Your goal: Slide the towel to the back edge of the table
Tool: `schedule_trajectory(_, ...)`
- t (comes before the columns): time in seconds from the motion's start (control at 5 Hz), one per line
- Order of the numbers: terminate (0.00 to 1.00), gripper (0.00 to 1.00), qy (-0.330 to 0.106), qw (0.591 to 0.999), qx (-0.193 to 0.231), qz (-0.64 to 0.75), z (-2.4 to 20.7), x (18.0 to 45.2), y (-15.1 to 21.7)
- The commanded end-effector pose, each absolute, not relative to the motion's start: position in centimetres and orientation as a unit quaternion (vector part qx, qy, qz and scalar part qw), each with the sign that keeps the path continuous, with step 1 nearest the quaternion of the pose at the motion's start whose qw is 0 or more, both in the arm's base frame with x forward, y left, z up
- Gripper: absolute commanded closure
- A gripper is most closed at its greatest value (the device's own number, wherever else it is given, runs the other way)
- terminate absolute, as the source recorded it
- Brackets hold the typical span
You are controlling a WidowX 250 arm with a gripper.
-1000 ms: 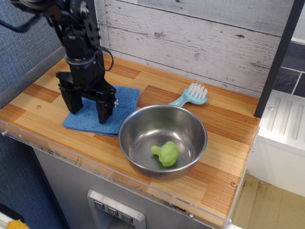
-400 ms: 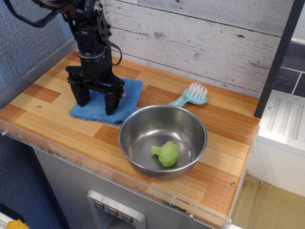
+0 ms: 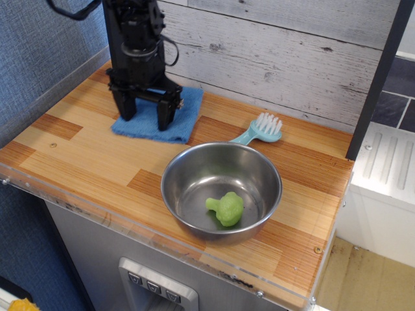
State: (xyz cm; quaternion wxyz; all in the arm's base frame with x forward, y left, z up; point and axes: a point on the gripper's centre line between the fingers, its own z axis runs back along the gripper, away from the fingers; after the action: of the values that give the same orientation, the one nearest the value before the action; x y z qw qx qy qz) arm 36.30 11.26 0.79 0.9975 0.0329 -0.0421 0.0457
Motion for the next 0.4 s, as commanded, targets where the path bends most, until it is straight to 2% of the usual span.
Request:
schedule_trajectory(0.0,0.00,0.00,-0.057,0.997,0.031,0.035,1.43,39.34,10.22)
schedule_trajectory(0.2,0.00,0.00,-0.064,0.997,0.035,0.033,2.30,39.07,10.37)
